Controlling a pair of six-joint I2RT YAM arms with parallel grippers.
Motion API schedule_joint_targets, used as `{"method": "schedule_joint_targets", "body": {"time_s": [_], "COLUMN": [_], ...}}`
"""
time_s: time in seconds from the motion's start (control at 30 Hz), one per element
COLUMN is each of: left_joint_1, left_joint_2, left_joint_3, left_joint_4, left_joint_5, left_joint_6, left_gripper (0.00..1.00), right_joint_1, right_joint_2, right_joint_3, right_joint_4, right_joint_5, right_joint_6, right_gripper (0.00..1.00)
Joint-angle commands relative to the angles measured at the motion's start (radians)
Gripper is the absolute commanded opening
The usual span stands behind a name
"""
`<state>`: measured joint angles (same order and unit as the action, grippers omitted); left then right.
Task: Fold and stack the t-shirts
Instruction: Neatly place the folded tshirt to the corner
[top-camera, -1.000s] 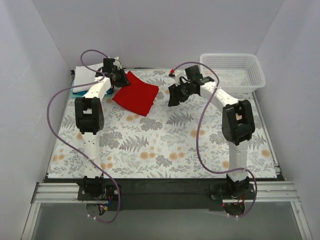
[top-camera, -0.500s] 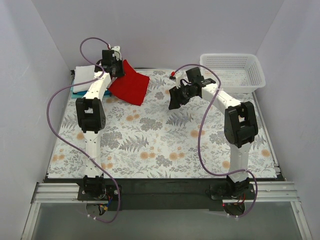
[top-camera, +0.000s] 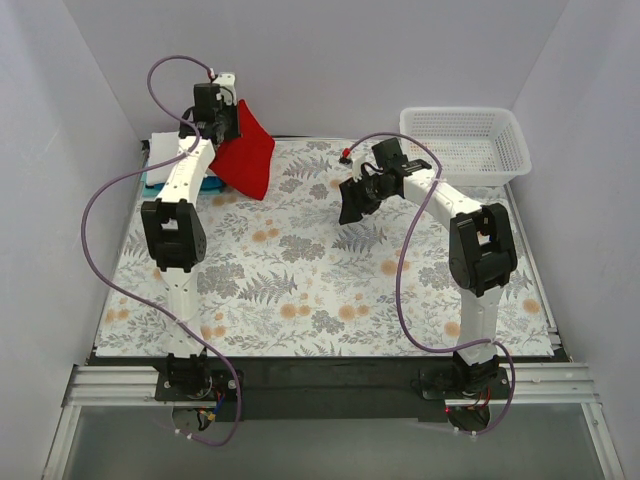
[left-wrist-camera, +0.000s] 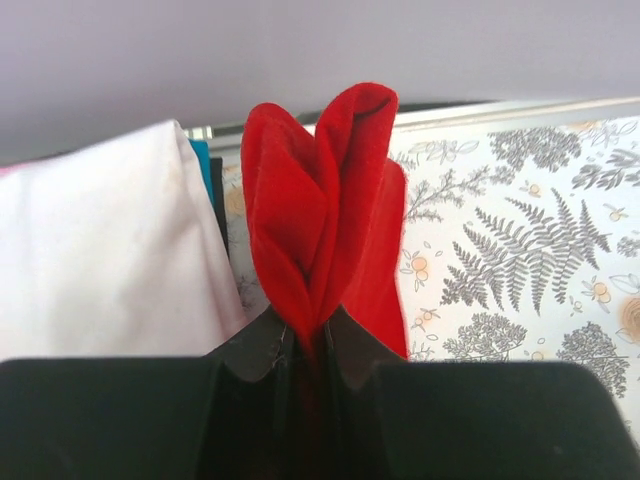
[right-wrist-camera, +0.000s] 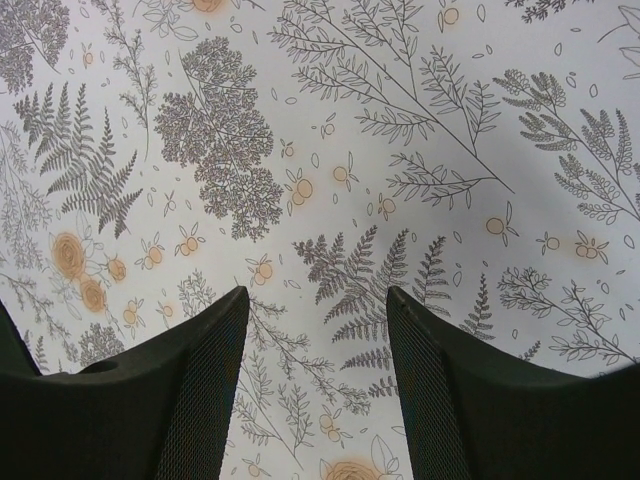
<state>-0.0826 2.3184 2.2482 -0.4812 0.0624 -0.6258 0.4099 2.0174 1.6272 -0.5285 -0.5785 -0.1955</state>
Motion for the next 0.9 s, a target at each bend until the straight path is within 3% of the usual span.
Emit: {"method": "schedule_joint_targets", "body": {"time_s": [0.0,0.87], "left_joint_1": [-0.003,-0.005], "left_joint_2": [-0.137,-0.272], "left_joint_3": [-0.009,-0.038], "left_joint_4": [0.046,0.035], "left_joint_5": [-0.023,-0.019], "left_joint_6": [0.025,0.098], "left_gripper": [0.00,0.00], "right_joint_1": [0.000,-0.002], "right_joint_2": [-0.060,-0.054], "right_joint_3": [-0.013,-0.036], "right_joint_4": [-0.008,-0.008], "right_joint_5": [-0.006,-0.004], "right_joint_6": [-0.016,-0.010], "right_gripper": [0.64,0.64]}}
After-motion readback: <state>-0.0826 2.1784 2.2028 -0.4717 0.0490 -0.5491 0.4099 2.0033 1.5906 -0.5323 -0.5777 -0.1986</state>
